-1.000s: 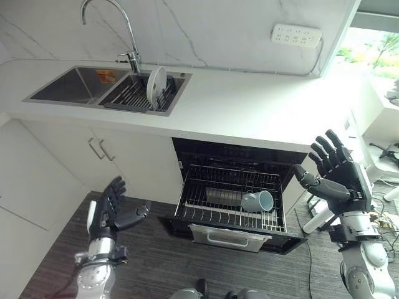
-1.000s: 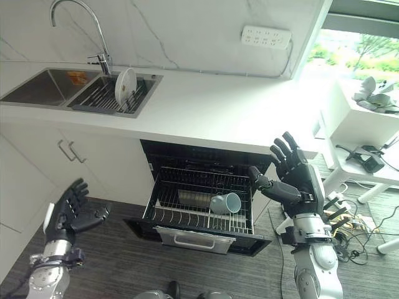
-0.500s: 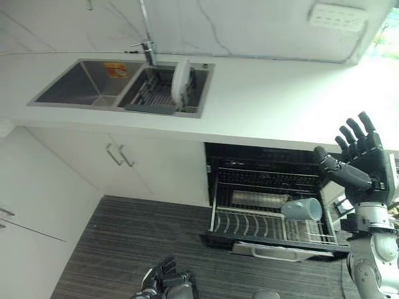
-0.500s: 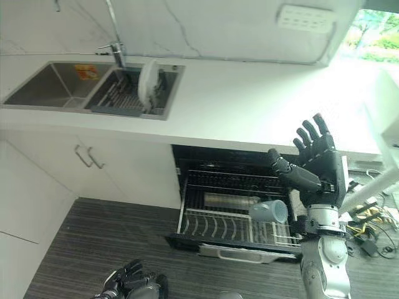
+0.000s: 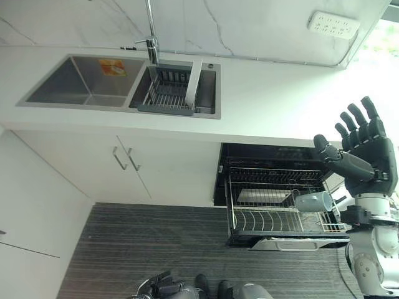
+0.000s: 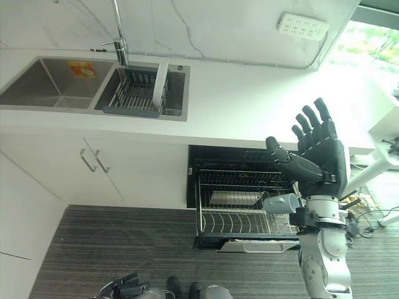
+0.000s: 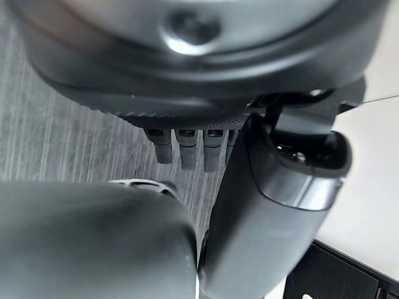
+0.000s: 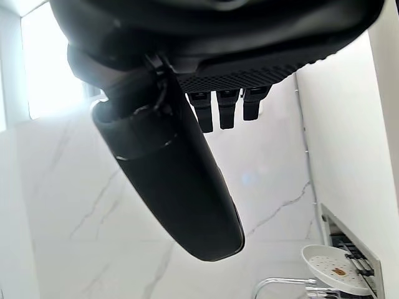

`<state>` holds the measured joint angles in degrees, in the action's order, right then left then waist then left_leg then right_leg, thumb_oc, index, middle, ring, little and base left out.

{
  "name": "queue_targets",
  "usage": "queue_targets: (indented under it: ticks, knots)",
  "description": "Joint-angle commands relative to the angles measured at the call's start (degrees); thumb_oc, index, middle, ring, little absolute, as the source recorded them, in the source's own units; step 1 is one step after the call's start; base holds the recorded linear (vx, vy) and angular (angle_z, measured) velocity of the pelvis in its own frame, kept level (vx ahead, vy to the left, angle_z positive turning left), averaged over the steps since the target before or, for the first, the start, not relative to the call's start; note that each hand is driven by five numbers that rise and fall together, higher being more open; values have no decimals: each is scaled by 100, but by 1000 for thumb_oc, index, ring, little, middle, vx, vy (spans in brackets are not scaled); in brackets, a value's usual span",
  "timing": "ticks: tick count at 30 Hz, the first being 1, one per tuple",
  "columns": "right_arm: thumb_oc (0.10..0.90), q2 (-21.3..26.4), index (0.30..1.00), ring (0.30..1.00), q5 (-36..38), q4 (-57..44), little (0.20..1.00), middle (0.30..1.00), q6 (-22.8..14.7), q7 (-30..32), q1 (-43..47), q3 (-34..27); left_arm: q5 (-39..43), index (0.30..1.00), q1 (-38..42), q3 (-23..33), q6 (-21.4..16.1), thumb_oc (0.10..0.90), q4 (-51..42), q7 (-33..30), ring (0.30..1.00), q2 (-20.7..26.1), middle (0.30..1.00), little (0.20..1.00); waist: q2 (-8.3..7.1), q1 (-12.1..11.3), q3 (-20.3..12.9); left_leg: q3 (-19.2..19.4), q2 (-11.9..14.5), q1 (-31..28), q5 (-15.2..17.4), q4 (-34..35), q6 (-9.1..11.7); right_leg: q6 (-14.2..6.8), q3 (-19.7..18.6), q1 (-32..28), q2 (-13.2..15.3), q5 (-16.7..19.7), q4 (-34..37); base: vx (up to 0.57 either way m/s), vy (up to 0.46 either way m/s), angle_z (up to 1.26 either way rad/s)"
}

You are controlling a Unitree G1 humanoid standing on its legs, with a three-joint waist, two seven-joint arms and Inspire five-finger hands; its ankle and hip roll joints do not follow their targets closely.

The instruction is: Place the dishes in the dishwasher.

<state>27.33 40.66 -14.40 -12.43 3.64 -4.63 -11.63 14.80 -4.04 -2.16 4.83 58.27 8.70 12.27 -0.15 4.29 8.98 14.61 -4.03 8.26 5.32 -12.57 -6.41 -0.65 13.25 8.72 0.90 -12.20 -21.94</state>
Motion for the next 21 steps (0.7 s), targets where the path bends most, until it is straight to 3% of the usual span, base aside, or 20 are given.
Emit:
queue_targets:
  ticks: [1,2,3,5,7,9,10,11,12,16,18,19,21]
  knots:
    - [800,282,900,900,231,-296,900,900,-471,-196,610,-294,-117,900,-125,-269,-200,800,-218,270,900,73,900,900,-110,-72,-120,-262,218,-380,892,-462,499,-378,-129,-270,134,-18,475,93,-90,-18]
    - [800,285,900,900,121,-301,900,900,-532,-154,581,-250,-59,900,-157,-276,-171,800,-348,273,900,38,900,900,-261,-140,-26,-221,90,-488,480,-462,592,-310,-238,-366,278,-6,475,63,-105,-13]
    - [800,285,900,900,82,-253,900,900,-576,-117,589,-200,1,900,-164,-283,-79,800,-438,271,900,21,900,900,-329,-202,68,-310,108,-258,270,-918,673,-238,-290,-432,307,1,475,45,-90,-15]
    - [800,246,900,900,140,-133,900,900,-622,-194,701,-65,-24,900,-190,-252,-78,800,-482,330,900,-32,900,900,-278,-300,224,-647,173,154,54,-1279,730,-144,-477,-546,173,-2,475,74,34,-15]
    - [800,137,900,900,-96,-96,900,900,-585,-337,828,59,-128,900,-225,-215,-87,800,-543,402,900,-82,900,900,-201,-370,249,-775,267,36,-137,-472,732,-204,-658,-636,104,-61,475,159,172,-28]
    - [800,175,900,900,-232,-185,900,900,-482,-284,924,189,-64,900,-209,-226,34,800,-489,342,900,-103,900,900,-15,-359,258,-1030,647,474,-142,-462,881,-232,-768,-762,-54,-209,475,206,315,-79]
    - [800,257,900,900,-202,-230,900,900,-412,-271,969,271,-140,900,-119,-179,-3,800,-210,382,900,-88,900,900,59,-312,229,-1281,946,723,-300,-462,1007,-237,-913,-874,-102,-324,475,254,334,-78]
    - [800,272,900,900,-190,-243,900,900,-399,-256,978,283,-181,900,-99,-177,-40,800,-139,393,900,-81,900,900,69,-297,222,-1318,1006,755,-323,-462,1026,-239,-936,-893,-103,-345,475,369,494,-80]
    - [800,339,900,900,-89,-311,900,900,-314,-317,950,297,-515,900,-14,-236,-266,800,121,411,900,-38,900,900,105,-166,180,-1416,1300,729,-343,-462,1082,-284,-1042,-957,-9,-409,475,290,421,-66]
    - [800,372,900,900,37,-334,900,900,-283,-238,749,89,-500,900,149,-436,-132,800,209,644,900,64,900,900,178,99,88,-1194,1273,246,260,-462,980,-410,-962,-1020,291,-372,475,313,491,-74]
    - [800,351,900,900,229,-314,900,900,-299,-209,682,-44,-593,900,237,-605,-142,800,239,644,900,88,900,900,152,128,39,-1209,1032,118,427,-462,879,-502,-1005,-1013,462,-282,475,193,309,-25]
    - [800,351,900,900,229,-314,900,900,-299,-209,682,-44,-593,900,237,-605,-142,800,239,644,900,88,900,900,152,128,39,-1209,1032,118,427,-462,879,-502,-1005,-1013,462,-282,475,209,361,-19]
    - [800,287,900,900,89,-349,900,900,-311,-170,653,-101,-489,900,344,-775,-32,800,228,611,900,98,900,900,159,162,-5,-1178,793,-24,609,-462,702,-630,-1076,-902,639,-116,475,171,301,-18]
